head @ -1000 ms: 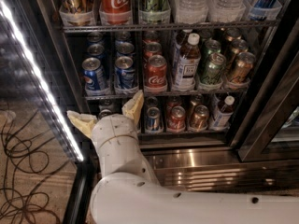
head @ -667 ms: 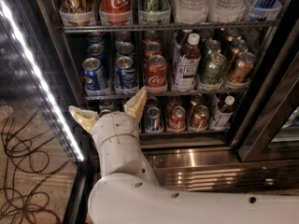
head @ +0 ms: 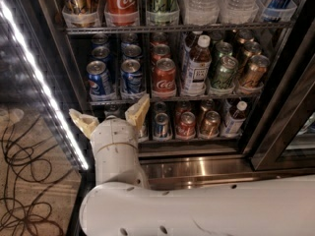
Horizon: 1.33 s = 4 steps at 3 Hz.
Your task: Pick pepsi can from middle shelf of fridge
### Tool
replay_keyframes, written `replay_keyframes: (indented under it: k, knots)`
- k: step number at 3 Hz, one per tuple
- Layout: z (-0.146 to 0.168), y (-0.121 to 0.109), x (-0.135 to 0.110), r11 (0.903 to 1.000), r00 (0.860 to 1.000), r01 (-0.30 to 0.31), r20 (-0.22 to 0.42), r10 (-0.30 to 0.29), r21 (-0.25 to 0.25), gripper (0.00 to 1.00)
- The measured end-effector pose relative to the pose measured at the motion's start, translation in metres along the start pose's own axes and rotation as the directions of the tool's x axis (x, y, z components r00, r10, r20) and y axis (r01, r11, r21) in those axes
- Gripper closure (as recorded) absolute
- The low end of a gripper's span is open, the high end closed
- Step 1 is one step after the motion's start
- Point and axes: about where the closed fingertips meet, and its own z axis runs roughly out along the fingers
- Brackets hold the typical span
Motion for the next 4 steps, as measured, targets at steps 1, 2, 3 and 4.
replay_keyframes:
  k: [1,2,3,4]
  knots:
    - [0.001,0.002,0.002,0.9999,1.000,-0.012,0.007,0.012,0.002,0.00]
    - [0.007,0.006,0.008,0.9996,0.999,-0.028,0.026,0.028,0.002,0.13]
    - [0.019,0.007,0.017,0.9993,0.999,-0.035,0.039,0.034,0.011,0.25]
    - [0.032,0.007,0.020,0.9991,0.998,-0.037,0.056,0.035,0.022,0.32]
